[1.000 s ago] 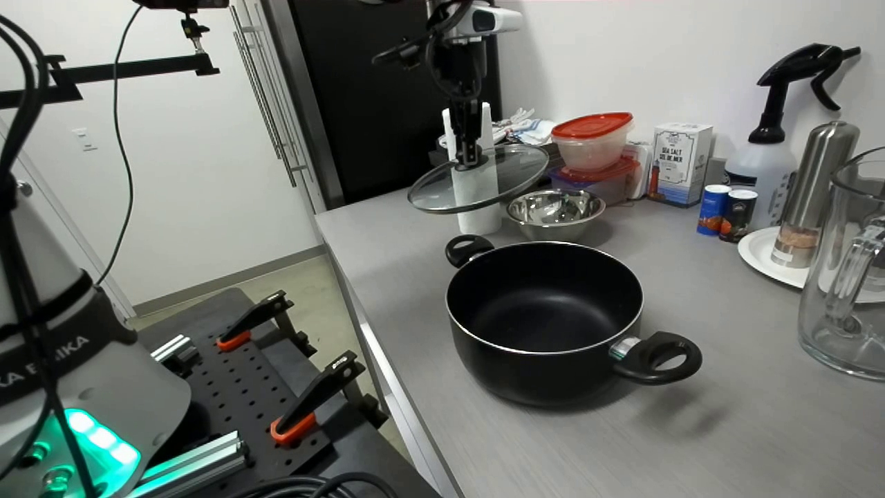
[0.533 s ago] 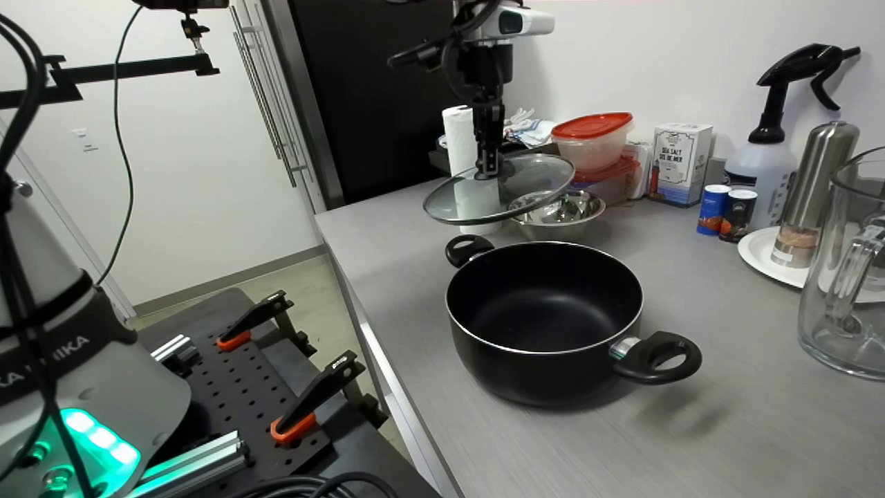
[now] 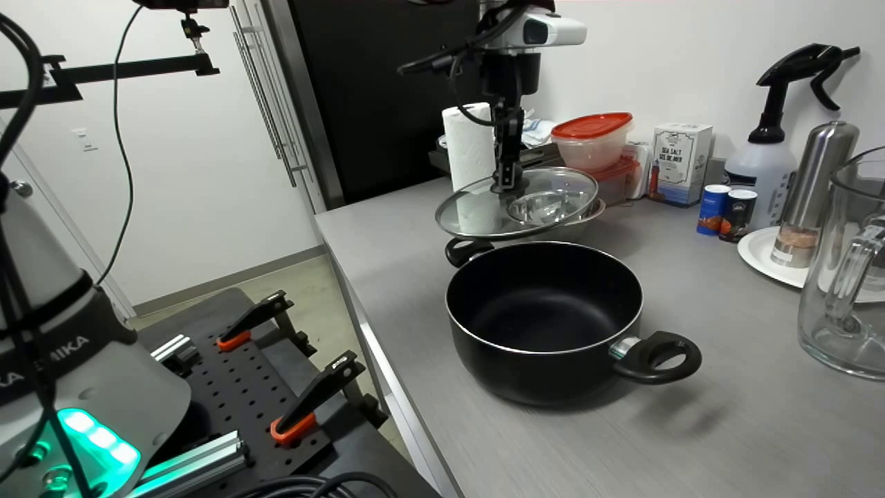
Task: Put the lid on the pot
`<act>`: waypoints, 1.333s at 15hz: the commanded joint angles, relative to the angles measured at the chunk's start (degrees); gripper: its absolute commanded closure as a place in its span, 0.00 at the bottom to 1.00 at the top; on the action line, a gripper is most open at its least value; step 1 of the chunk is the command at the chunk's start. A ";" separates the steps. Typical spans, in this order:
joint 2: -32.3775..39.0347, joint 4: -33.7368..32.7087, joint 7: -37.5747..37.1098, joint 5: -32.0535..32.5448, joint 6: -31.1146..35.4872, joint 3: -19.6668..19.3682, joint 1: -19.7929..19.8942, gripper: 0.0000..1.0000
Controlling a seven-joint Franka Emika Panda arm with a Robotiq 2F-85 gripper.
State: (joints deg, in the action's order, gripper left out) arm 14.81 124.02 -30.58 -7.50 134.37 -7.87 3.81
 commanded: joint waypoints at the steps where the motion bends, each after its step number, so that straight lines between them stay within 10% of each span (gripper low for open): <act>1: 0.21 -1.41 0.26 -2.92 -2.12 -0.88 1.54 0.75; 20: 1.41 2.46 1.60 -13.43 0.74 -3.30 7.28 0.75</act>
State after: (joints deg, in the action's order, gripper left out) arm 18.14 124.55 -30.43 -18.06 134.28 -11.02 10.64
